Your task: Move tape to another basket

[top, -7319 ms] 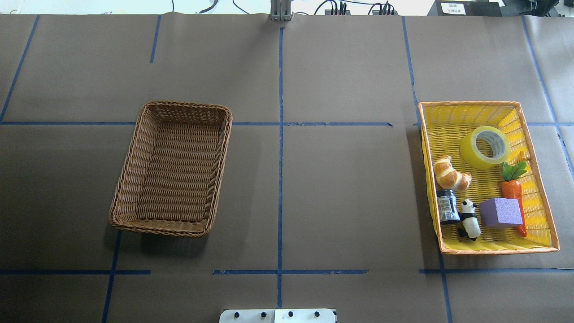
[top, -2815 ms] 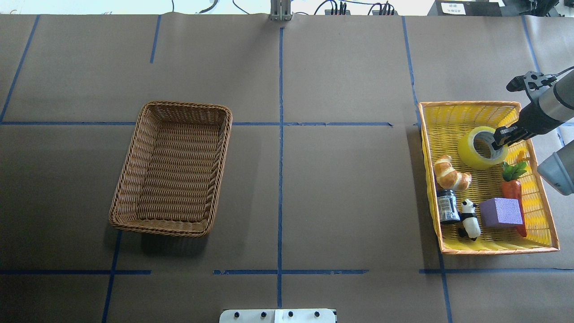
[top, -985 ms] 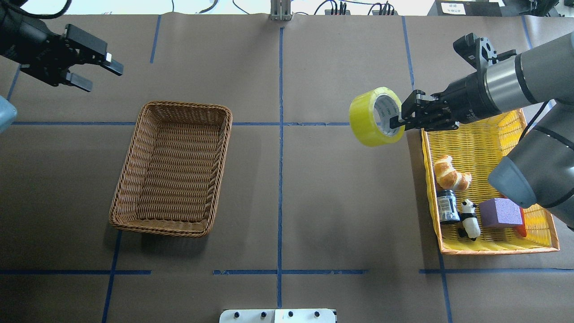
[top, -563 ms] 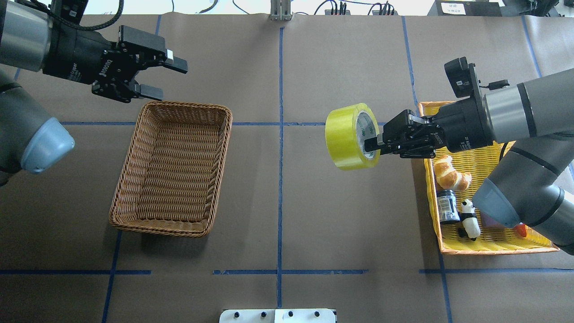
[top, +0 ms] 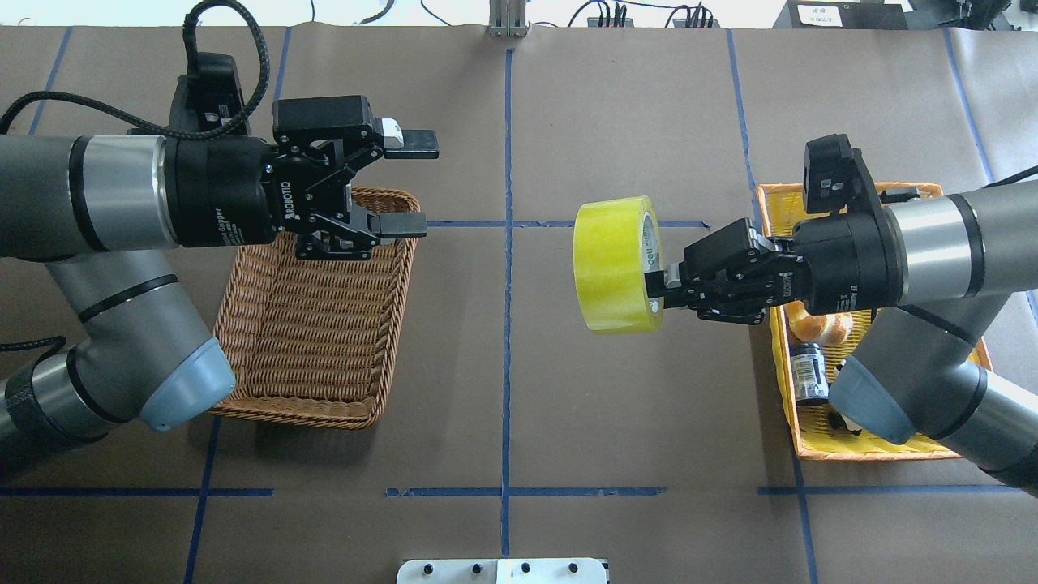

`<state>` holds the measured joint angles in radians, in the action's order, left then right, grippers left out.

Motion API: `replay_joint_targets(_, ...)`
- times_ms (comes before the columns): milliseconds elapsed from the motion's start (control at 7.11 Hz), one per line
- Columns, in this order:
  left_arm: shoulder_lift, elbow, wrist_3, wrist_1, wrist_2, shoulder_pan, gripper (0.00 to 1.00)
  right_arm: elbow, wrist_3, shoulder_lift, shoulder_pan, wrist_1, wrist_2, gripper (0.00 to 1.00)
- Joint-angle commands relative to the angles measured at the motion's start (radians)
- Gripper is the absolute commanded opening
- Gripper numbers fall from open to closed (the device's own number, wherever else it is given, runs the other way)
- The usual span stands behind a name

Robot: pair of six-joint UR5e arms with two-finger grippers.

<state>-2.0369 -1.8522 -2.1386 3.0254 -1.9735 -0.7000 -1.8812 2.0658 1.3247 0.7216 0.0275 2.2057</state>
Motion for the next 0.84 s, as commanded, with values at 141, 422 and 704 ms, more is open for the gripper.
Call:
replay_joint_targets(141, -0.028, -0.001, -0.041, 0.110, 0.036, 0.069, 1.00, 0.005, 0.066, -0.039, -0.100, -0.112, -0.141, 0.00)
replay_joint_targets(422, -0.040, -0.001, -0.040, 0.173, 0.114, 0.141, 0.99, 0.008, 0.066, -0.058, -0.117, -0.112, -0.149, 0.00)
replay_joint_targets(704, -0.057, -0.001, -0.040, 0.173, 0.119, 0.143, 0.99, 0.008, 0.066, -0.065, -0.143, -0.112, -0.153, 0.00)
